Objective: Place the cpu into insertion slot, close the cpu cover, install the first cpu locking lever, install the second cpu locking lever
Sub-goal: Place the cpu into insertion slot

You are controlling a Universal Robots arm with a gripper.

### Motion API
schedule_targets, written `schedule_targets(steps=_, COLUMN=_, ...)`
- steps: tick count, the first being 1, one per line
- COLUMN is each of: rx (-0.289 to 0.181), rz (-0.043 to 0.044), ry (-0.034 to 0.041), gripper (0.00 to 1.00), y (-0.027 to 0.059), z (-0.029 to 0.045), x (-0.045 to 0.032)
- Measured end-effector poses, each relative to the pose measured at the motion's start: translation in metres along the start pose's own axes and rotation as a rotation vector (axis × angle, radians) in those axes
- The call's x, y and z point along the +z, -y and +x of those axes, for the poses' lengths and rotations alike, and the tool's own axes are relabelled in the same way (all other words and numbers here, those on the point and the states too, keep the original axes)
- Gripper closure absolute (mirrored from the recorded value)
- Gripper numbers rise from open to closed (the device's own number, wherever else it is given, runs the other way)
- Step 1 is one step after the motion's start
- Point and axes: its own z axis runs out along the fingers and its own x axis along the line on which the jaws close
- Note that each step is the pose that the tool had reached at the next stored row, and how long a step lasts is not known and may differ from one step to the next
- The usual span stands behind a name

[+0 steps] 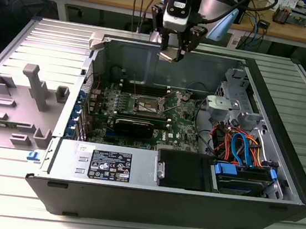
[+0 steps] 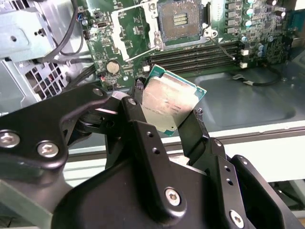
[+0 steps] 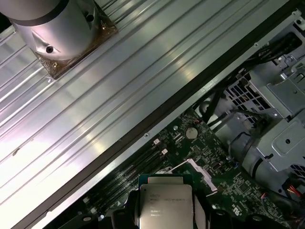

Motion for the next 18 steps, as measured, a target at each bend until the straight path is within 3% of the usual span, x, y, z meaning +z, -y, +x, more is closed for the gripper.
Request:
schedule_targets(steps=4, rx=0.003, rz=0.0006, ry=-0.001, gripper=0.46, y=0.0055, z=-0.0012, x=0.0023)
schedule_targets(steps=8, rx=0.076, rz=0.0013, ry=0.0029, gripper=0.46, y=0.006, z=-0.0015, x=0.0078)
schedule_targets(steps=18, rx=0.094, rz=0.0006, ry=0.0043, gripper=0.46, y=0.006, z=-0.0015, x=0.0082)
